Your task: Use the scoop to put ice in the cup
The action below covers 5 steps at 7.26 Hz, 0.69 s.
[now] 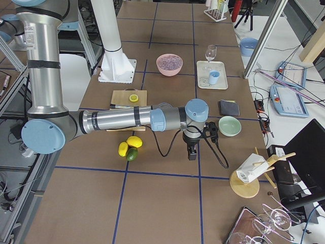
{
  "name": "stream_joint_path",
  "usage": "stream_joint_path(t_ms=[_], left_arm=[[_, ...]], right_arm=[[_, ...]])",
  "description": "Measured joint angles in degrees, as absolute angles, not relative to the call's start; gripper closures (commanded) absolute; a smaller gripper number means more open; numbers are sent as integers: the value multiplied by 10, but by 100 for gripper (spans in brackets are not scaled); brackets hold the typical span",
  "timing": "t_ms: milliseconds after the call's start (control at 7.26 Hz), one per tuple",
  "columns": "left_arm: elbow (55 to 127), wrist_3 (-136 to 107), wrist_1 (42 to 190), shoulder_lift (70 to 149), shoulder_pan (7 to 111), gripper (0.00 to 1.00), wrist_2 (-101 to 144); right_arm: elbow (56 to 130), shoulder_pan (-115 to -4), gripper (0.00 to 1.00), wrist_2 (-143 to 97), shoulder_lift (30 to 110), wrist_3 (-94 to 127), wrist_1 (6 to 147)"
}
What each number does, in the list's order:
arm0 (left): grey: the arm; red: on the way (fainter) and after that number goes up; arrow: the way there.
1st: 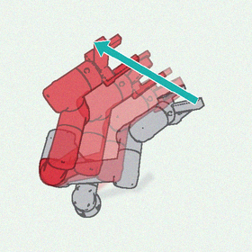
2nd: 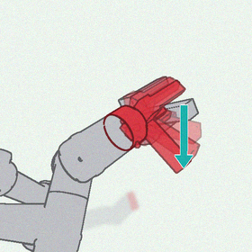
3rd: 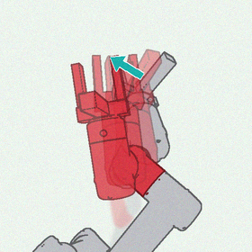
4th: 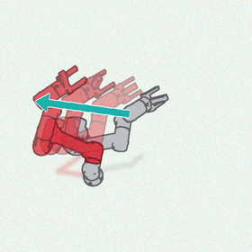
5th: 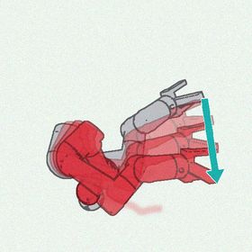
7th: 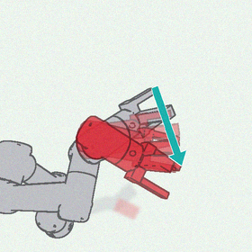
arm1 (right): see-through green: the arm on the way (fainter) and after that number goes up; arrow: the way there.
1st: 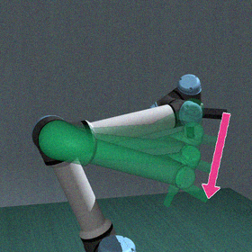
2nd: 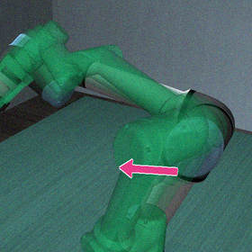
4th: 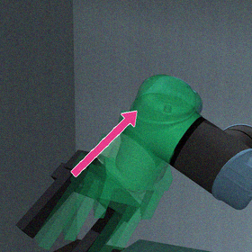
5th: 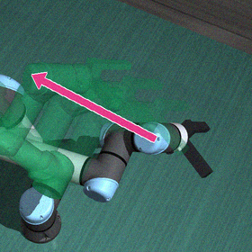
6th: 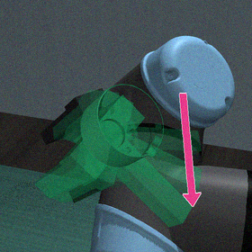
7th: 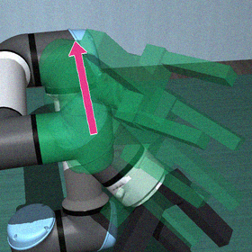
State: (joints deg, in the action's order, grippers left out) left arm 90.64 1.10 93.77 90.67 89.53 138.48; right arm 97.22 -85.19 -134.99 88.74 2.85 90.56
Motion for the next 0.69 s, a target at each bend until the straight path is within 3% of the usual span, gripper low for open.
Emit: stream_joint_path(t_ms=[689], left_arm=[[913, 11, 937, 911, 894, 0, 1386]], right_arm=[[975, -850, 0, -1348, 886, 32, 904]])
